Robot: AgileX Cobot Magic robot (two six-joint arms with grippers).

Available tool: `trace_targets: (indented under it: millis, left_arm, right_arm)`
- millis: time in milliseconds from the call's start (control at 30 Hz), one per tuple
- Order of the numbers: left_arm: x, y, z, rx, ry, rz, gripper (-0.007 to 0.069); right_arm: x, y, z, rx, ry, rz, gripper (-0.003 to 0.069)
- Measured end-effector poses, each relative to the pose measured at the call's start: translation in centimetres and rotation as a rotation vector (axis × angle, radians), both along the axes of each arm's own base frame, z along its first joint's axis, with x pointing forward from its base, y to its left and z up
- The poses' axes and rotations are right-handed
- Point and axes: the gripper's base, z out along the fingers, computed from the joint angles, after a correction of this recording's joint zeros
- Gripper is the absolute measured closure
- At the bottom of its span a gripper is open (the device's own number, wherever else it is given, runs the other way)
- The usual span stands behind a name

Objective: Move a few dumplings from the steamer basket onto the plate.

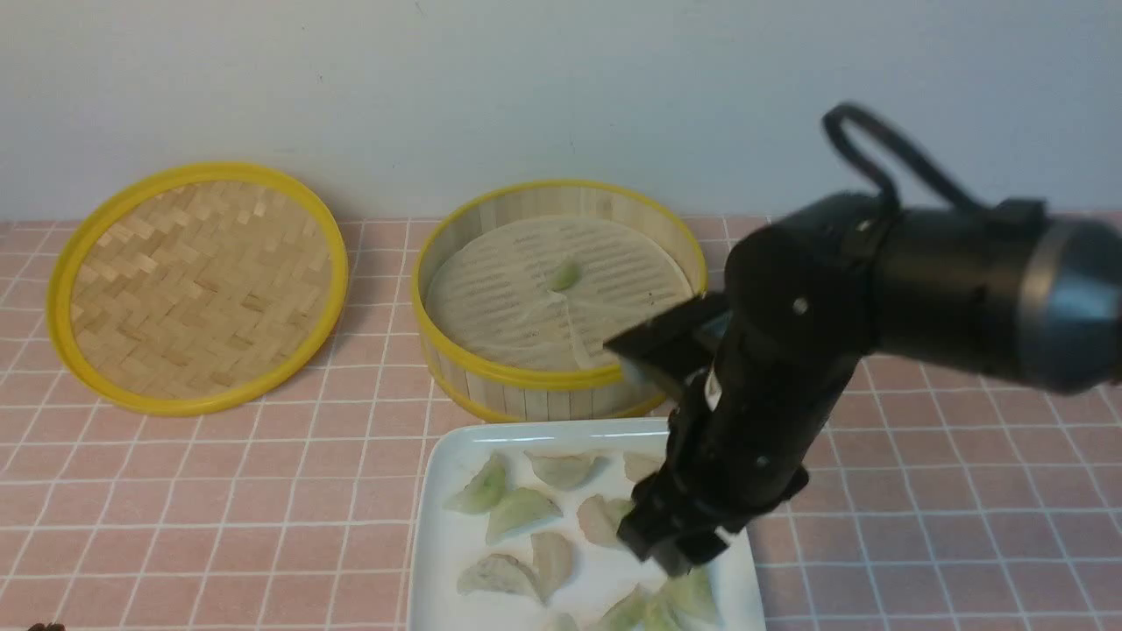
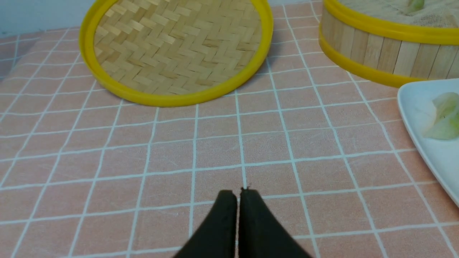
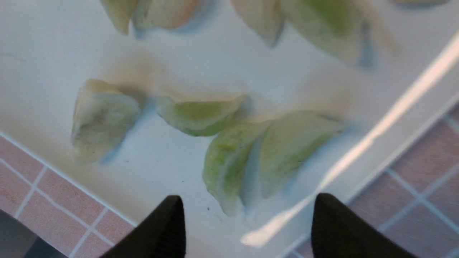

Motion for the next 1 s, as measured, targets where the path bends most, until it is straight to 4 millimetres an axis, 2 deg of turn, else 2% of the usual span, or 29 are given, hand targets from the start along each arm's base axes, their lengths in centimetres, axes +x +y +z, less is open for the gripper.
trace_targets:
  millis: [33, 100, 200, 300, 367, 467, 533, 567, 633, 733, 833, 1000]
  left_arm:
    - [0.0, 0.0, 0.0, 0.0, 0.0, 0.0, 0.0631]
    - [0.0, 0.0, 0.0, 0.0, 0.0, 0.0, 0.0631]
    - [0.0, 0.0, 0.0, 0.0, 0.0, 0.0, 0.0631]
    - [0.0, 0.0, 0.0, 0.0, 0.0, 0.0, 0.0631]
    - [0.0, 0.0, 0.0, 0.0, 0.0, 0.0, 0.0631]
    - [0.0, 0.0, 0.0, 0.0, 0.0, 0.0, 0.0631]
    - [0.0, 0.0, 0.0, 0.0, 0.0, 0.0, 0.0631]
    - [0.0, 0.0, 0.0, 0.0, 0.0, 0.0, 0.0631]
    - [0.0, 0.0, 0.0, 0.0, 0.0, 0.0, 0.0631]
    - [0.0, 0.0, 0.0, 0.0, 0.0, 0.0, 0.0631]
    - [0.0, 0.0, 0.0, 0.0, 0.0, 0.0, 0.0631]
    - [0.0, 0.0, 0.0, 0.0, 0.0, 0.0, 0.0631]
  right_arm:
    - [-0.2, -0.5, 1.9, 0.005, -0.046, -0.013, 0.0326]
    - [-1.4, -2.4, 6.9, 0.045, -0.184, -0.065, 0.0452]
    - [-4.4, -5.9, 12.9, 0.144, -0.371, -0.152, 0.0607]
    - [-8.4, -10.0, 17.3, 0.296, -0.561, -0.235, 0.066]
    - [-11.2, -12.7, 18.6, 0.407, -0.678, -0.272, 0.0669]
    - [-14.9, -16.0, 18.7, 0.551, -0.823, -0.291, 0.0673]
    - [-17.1, -17.8, 17.4, 0.646, -0.92, -0.288, 0.0673]
    - [-17.3, -18.0, 16.8, 0.664, -0.937, -0.285, 0.0673]
    - [-19.5, -19.8, 14.5, 0.782, -1.023, -0.29, 0.0673]
    - [-21.5, -21.4, 11.6, 0.889, -1.066, -0.329, 0.0673]
    - [-22.6, -22.7, 8.6, 0.958, -1.06, -0.403, 0.0673]
    - [-22.9, -23.4, 5.9, 0.99, -1.046, -0.473, 0.0673]
